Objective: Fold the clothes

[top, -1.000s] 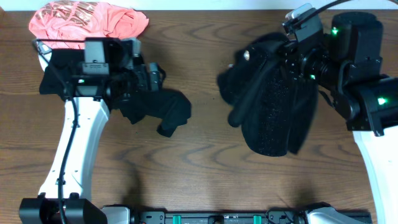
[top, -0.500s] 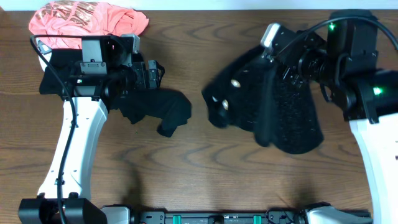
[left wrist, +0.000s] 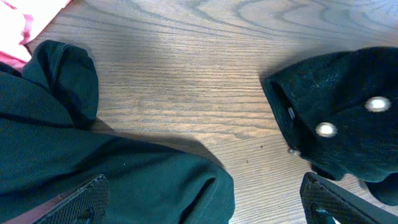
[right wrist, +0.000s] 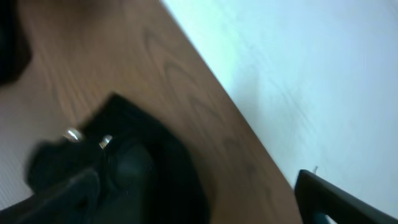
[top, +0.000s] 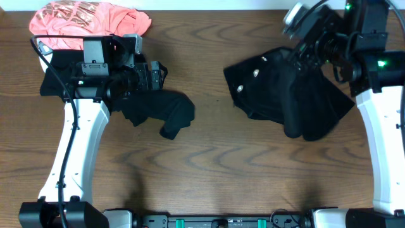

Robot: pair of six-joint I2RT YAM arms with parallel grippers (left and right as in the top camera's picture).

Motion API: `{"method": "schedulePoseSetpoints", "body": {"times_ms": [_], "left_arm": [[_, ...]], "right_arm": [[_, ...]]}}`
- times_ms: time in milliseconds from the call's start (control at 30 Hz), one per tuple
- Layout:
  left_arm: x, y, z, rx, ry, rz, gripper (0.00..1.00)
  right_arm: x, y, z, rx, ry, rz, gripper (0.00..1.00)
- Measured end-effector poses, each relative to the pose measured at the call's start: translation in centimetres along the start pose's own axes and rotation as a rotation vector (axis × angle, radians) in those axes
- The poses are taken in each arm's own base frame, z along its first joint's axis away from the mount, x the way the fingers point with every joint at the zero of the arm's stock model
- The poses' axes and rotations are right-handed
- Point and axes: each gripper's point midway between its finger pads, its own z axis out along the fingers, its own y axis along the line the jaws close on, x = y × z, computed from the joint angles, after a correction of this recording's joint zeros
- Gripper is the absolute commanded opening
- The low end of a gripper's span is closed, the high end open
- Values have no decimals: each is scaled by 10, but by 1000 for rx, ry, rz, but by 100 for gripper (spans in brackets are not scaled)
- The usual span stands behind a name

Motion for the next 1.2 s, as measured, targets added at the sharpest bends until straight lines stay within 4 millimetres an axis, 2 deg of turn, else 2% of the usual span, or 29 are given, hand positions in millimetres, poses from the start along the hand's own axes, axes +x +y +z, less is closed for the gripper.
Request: {"method": "schedulePoseSetpoints", "body": {"times_ms": [133, 267, 300, 400, 500, 633, 733, 900, 1067, 1200], "left_arm": [[-2, -2, 1, 3, -6, 15, 98], [0, -12, 7, 21, 3, 85, 98], [0, -15, 11, 29, 4, 106, 98], [0, -28, 29, 59, 10, 181, 98], [5, -36, 54, 85, 30, 243, 98], [11, -35, 80, 98, 55, 273, 98], [16, -29, 92, 95, 73, 290, 98], [10, -8, 95, 71, 57, 273, 98], [-7, 30, 84, 13, 3, 183, 98], [-17, 47, 78, -12, -36, 133, 98]], "right_arm": [[2, 10, -8, -38, 14, 278, 99], [20, 44, -12, -174, 111, 468, 99], [24, 58, -14, -224, 149, 510, 99], [26, 88, -14, -313, 212, 543, 99], [20, 134, -8, -418, 293, 502, 99], [17, 182, 1, -458, 389, 423, 99], [27, 206, 11, -428, 479, 396, 99], [65, 219, 27, -309, 623, 431, 99], [108, 214, 49, -146, 701, 470, 99], [138, 205, 69, -13, 703, 445, 99]]}}
